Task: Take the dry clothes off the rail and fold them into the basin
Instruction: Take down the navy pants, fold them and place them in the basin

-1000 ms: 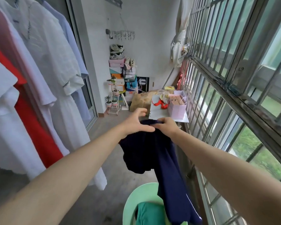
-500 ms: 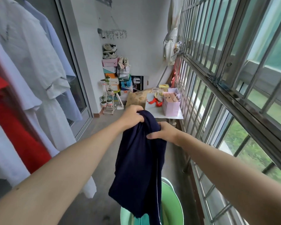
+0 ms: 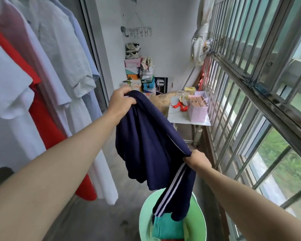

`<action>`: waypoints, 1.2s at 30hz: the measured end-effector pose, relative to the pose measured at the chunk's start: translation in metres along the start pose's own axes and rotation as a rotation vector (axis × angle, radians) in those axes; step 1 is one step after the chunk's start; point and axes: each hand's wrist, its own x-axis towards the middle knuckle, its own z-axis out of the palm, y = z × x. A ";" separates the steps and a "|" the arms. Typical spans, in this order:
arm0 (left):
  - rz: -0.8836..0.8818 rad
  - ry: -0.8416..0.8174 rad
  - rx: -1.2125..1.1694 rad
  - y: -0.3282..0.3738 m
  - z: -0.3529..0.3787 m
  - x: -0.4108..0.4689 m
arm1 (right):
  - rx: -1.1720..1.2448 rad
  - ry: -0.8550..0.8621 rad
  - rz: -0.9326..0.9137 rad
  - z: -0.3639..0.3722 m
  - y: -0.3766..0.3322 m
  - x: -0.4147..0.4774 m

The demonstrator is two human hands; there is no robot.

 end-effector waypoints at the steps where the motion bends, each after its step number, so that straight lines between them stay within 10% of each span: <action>1: -0.036 0.001 0.014 -0.009 -0.002 -0.002 | 0.003 -0.014 0.005 0.000 0.002 0.002; 24: -0.441 -0.518 0.054 -0.141 0.128 -0.077 | 0.857 -0.404 -0.031 -0.078 -0.038 -0.037; 32: -0.511 -0.814 -0.286 -0.125 0.126 -0.129 | 0.830 -0.387 0.283 -0.015 -0.040 -0.037; 36: -0.478 -0.660 -0.303 -0.144 0.122 -0.141 | 1.015 -0.398 0.382 -0.011 -0.045 -0.036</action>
